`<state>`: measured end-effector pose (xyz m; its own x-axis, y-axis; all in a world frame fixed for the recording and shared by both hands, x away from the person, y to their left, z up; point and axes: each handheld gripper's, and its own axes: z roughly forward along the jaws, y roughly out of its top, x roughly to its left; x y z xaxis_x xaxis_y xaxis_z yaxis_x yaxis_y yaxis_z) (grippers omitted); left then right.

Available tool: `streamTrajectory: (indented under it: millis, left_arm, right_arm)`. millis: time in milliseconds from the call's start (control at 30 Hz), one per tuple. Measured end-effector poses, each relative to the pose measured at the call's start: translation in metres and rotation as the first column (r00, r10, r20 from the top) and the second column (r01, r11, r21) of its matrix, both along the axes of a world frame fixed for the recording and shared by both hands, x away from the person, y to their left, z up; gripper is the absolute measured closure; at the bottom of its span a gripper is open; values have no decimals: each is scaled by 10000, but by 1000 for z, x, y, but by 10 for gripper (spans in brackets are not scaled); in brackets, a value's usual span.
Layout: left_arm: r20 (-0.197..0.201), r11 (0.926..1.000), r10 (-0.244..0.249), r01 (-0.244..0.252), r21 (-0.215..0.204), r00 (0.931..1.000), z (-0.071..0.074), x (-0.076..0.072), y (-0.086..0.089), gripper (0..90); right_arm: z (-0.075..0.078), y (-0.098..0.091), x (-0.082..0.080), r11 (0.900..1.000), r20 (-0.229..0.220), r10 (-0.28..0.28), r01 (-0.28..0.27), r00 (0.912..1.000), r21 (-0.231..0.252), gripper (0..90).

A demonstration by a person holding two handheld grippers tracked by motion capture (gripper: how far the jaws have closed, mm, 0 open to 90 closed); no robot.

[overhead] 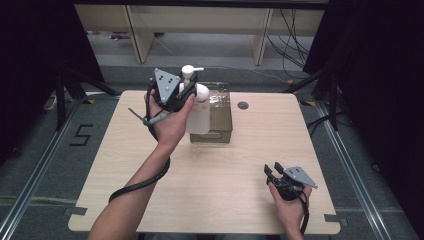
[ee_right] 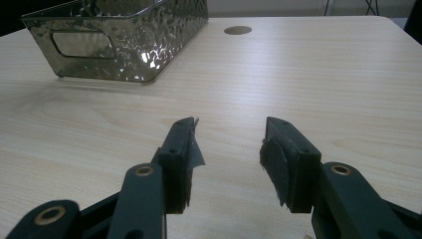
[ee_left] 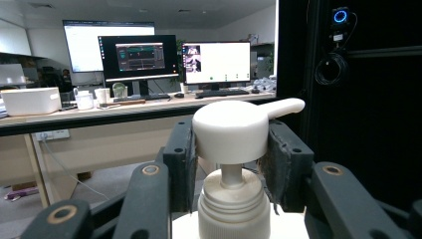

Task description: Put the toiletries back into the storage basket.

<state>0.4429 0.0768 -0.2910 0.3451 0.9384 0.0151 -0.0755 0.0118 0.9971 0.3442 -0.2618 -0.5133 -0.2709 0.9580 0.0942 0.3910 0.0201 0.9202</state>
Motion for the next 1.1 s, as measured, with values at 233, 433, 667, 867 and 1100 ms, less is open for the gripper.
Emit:
streamTrajectory:
  millis: [233,433,667,867,1100]
  left_arm:
    - [11,10000,-96,96,16,10000,1,4,-6,592]
    - [-25,9998,-173,173,18,9998,0,7,-10,592]
    - [-73,9997,-241,242,7,9997,-1,13,-14,592]
    - [-122,9996,-269,269,-14,9996,-1,17,-16,592]
    - [-382,9997,-251,249,-46,9990,-3,22,-22,592]
  right_arm:
    - [0,0,0,10000,5,61,-61,10000,12,564]
    - [0,0,0,10000,-5,28,-28,10000,23,563]
    - [1,0,0,10000,-82,10,-11,10000,-97,564]
    - [0,0,0,10000,3,79,-79,10000,13,563]
    - [0,0,0,10000,-22,79,-79,10000,51,563]
